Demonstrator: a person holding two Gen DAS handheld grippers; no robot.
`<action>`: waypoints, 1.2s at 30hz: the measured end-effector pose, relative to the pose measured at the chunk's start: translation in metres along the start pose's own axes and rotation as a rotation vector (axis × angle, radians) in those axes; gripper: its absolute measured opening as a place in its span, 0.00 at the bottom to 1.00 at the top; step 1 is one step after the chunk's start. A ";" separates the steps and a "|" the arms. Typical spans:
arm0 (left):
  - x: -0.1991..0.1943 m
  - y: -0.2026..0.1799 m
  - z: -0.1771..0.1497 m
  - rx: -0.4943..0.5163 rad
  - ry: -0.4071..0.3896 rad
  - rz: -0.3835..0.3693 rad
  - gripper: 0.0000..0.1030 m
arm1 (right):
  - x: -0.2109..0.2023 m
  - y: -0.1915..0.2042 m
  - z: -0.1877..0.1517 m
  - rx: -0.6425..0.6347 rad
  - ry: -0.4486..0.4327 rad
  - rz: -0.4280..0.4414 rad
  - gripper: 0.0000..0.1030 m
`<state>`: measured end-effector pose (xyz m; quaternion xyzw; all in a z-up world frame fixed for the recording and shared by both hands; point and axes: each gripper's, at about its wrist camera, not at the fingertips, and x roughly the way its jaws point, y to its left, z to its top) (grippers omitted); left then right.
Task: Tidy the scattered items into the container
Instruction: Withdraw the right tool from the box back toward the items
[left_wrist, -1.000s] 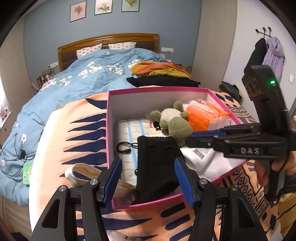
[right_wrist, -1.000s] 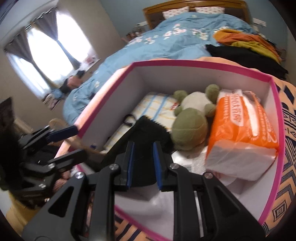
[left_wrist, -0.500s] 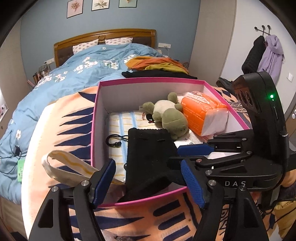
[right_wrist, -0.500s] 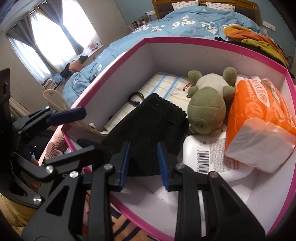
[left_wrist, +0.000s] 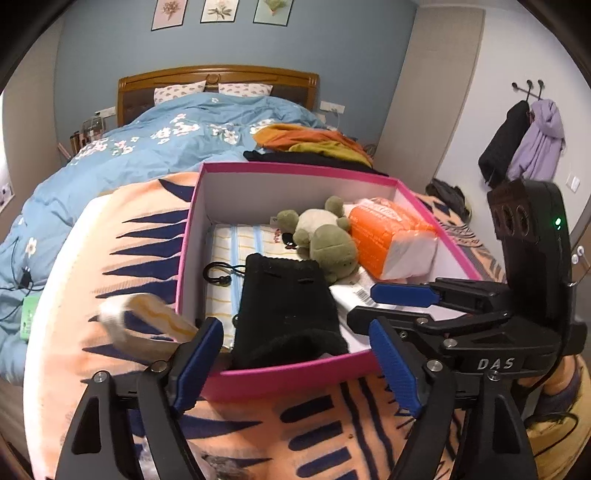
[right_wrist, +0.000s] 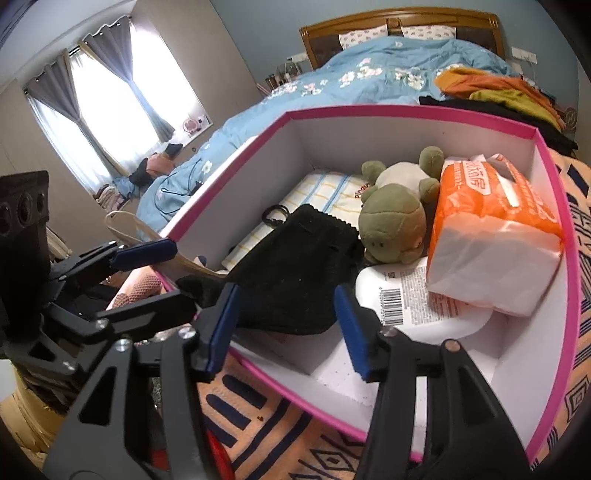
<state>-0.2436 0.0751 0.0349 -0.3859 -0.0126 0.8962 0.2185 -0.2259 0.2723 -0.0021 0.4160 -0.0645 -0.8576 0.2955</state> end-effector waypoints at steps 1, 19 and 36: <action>-0.003 -0.001 -0.001 -0.004 -0.012 0.002 0.84 | -0.002 0.002 -0.002 -0.006 -0.011 -0.009 0.57; -0.028 -0.019 -0.021 -0.062 -0.109 0.013 0.86 | -0.048 0.020 -0.035 -0.048 -0.210 -0.121 0.81; -0.078 -0.026 -0.051 -0.085 -0.153 -0.086 0.86 | -0.077 0.045 -0.077 -0.150 -0.260 -0.094 0.81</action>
